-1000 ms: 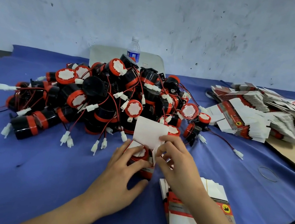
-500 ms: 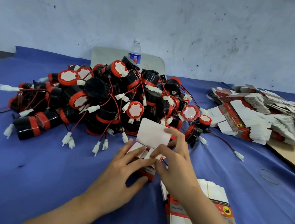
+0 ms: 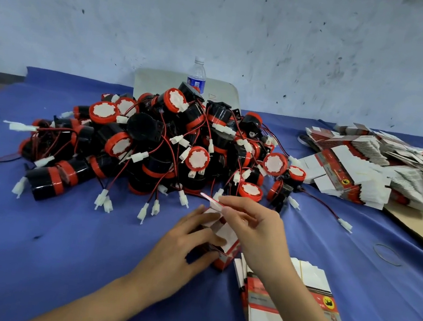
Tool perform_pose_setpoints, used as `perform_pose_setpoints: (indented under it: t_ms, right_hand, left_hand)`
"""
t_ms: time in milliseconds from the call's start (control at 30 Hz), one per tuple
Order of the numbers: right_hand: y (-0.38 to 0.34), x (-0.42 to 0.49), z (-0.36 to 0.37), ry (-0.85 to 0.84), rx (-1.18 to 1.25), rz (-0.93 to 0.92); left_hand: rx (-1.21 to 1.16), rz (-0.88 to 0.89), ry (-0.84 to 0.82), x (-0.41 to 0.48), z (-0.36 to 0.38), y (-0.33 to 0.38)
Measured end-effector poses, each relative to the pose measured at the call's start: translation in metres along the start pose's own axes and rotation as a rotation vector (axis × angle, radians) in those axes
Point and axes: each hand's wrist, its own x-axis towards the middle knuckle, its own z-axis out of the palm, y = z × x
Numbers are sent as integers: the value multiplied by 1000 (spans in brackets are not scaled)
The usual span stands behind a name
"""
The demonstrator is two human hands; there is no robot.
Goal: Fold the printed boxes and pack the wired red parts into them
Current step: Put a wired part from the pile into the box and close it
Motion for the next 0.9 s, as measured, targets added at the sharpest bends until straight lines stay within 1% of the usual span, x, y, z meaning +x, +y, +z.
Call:
perform_pose_setpoints:
  t_ms: [167,300,400,467,567,667,767,900]
  right_hand:
    - [3,-4,-3,26,-107,-17]
    - [7,-11,0,14,-246,-93]
    - [13,-18,5,-34,-279,-72]
    - [16,-21,8,-38,-295,-69]
    - [19,-23,12,-27,-328,-127]
    - [19,-23,11,-50,-329,-145]
    - [17,-24,5,-147,-368,-139]
    - [14,-26,-5,-351,-324,-80]
  left_hand:
    - [-21,0,97,2,1,0]
    - [-100,-116,231,1,-1,-3]
    - [-275,-246,247,0,-2,-5]
    - [-381,-280,243,0,-2,-3]
    - [-433,-300,251,2,-3,-3]
    - [-443,-334,274,3,-7,-5]
    - [-382,-316,291,4,-9,-9]
    - [-355,-279,223,7,-18,-15]
